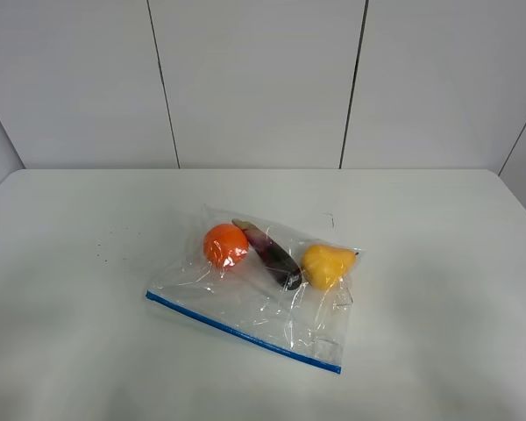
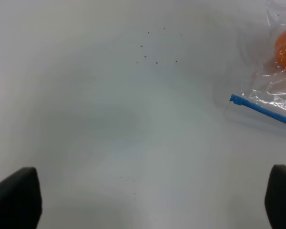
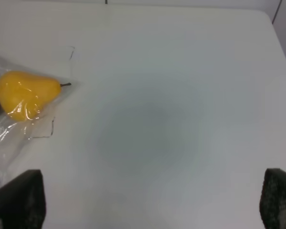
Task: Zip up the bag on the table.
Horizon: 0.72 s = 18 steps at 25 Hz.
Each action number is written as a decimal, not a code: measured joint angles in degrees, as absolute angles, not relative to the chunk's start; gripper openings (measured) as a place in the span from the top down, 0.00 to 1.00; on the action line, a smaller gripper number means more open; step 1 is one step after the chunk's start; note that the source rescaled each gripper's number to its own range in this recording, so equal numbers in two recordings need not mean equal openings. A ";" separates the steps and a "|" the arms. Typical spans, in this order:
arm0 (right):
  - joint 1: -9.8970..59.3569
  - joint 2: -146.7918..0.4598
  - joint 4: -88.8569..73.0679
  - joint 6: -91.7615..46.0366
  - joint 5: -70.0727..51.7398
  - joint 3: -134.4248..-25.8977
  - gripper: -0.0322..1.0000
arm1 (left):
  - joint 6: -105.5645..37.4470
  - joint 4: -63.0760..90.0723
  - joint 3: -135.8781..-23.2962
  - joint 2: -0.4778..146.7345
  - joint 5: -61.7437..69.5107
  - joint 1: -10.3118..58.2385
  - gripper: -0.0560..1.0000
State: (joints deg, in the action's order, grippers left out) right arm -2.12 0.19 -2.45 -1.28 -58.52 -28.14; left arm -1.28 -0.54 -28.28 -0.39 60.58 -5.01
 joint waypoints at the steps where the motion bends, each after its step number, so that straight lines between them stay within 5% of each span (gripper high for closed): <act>1: -2.12 0.19 -2.18 -0.92 -58.52 -28.14 0.00 | -1.28 -0.54 -28.28 -0.39 60.58 -5.01 0.02; 18: -2.12 0.19 -1.98 -0.49 -58.52 -28.14 0.00 | -1.28 -0.57 -28.28 -0.39 60.65 -5.01 0.02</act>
State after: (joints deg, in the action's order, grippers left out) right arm -2.12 0.19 -1.98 -0.49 -58.52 -28.14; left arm -1.28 -0.57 -28.28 -0.39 60.65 -5.01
